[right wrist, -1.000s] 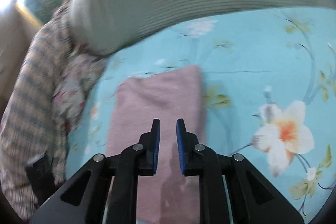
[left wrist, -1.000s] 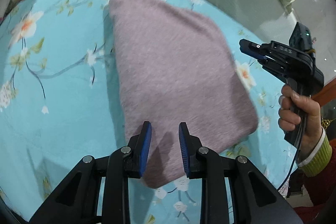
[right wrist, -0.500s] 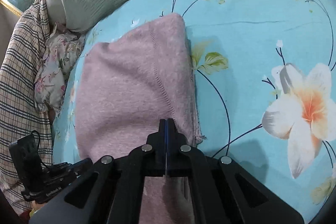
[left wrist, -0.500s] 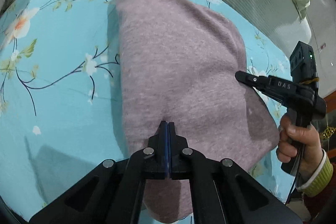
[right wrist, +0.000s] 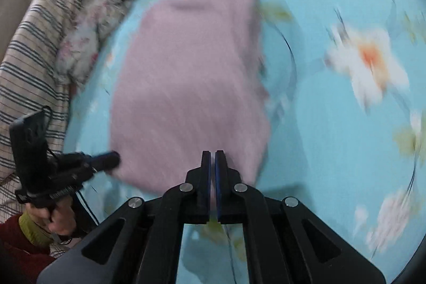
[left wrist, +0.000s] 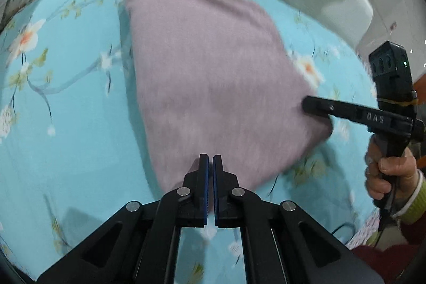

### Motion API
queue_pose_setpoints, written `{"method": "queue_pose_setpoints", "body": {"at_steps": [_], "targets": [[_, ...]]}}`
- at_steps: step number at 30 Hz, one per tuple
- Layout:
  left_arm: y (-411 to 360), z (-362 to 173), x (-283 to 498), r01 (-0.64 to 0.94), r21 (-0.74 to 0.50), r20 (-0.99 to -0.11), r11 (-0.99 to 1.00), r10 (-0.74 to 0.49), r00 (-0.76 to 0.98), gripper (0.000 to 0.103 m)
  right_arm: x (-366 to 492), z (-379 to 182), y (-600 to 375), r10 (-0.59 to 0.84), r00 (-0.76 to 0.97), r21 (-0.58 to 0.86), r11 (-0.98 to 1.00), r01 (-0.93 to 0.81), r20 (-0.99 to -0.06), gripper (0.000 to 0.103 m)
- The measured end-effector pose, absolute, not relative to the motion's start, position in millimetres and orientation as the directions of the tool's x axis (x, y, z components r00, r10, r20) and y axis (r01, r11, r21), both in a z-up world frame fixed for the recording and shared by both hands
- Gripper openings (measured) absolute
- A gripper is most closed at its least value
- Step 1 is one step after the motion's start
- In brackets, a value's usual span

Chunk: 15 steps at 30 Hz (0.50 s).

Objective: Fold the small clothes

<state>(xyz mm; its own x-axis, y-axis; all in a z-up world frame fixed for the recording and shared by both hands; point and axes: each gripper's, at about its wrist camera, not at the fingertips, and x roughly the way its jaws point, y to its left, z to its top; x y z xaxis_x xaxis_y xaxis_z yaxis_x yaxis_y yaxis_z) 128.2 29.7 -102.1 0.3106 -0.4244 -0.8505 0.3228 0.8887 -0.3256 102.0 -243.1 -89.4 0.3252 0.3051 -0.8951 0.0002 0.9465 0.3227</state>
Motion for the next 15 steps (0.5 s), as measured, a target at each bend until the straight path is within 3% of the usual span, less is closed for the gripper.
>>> {"method": "queue_pose_setpoints", "body": {"at_steps": [5, 15], "targets": [[37, -127, 115, 0.304, -0.333, -0.865, 0.893, -0.418, 0.279, 0.001, 90, -97, -245, 0.284, 0.350, 0.310, 0.951, 0.019, -0.893, 0.003], [34, -126, 112, 0.311, -0.293, -0.875, 0.904, -0.385, 0.295, 0.002, 83, -97, -235, 0.242, 0.365, 0.280, 0.959, 0.053, -0.899, 0.003]]}}
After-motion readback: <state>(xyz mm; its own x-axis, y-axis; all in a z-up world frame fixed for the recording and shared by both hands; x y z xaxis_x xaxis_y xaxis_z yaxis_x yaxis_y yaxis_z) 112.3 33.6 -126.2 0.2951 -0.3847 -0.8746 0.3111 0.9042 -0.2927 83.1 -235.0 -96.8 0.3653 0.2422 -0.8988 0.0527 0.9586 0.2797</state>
